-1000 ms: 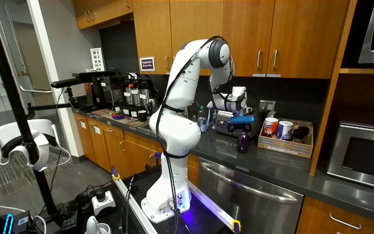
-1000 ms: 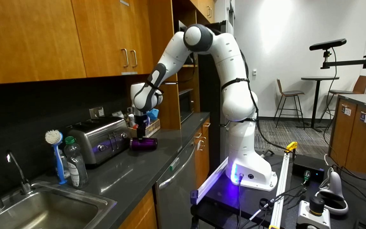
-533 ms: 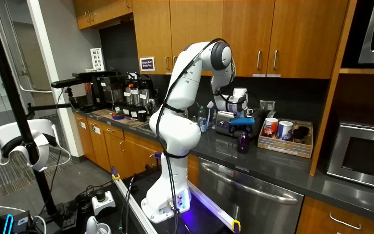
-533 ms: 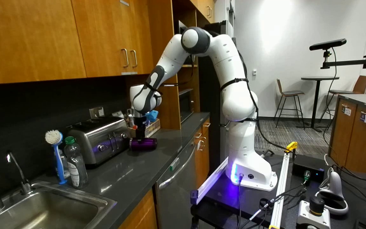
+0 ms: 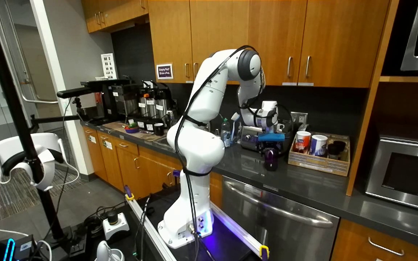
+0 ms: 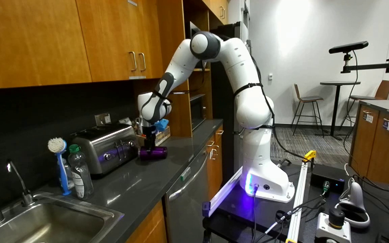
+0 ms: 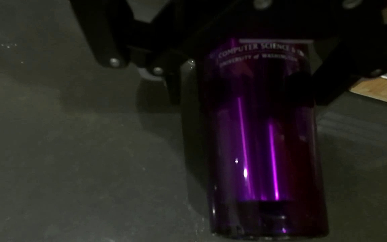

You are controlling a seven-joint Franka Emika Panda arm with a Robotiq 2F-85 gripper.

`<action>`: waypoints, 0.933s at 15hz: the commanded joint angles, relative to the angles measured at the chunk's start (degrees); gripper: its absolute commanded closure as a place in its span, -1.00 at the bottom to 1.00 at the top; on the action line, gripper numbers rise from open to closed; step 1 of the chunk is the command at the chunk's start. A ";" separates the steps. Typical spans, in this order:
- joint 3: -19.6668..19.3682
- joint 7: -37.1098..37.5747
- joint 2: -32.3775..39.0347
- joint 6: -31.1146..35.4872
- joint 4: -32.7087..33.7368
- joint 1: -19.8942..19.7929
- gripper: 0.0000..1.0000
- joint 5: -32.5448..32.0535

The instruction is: Pick up the cup

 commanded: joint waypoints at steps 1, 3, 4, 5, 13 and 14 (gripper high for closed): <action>-0.51 1.32 1.08 -1.26 1.53 0.72 -1.00 -1.42; -0.52 1.25 1.32 -1.66 1.77 0.70 -1.00 -1.41; -0.47 1.07 1.48 -1.96 1.90 0.66 -1.00 -1.39; -0.53 1.01 1.53 -2.52 1.98 0.69 -1.00 -1.51; -0.83 1.23 1.94 -5.99 2.73 1.02 -1.00 -3.07; -0.80 1.12 1.98 -5.52 2.67 0.99 -1.00 -3.33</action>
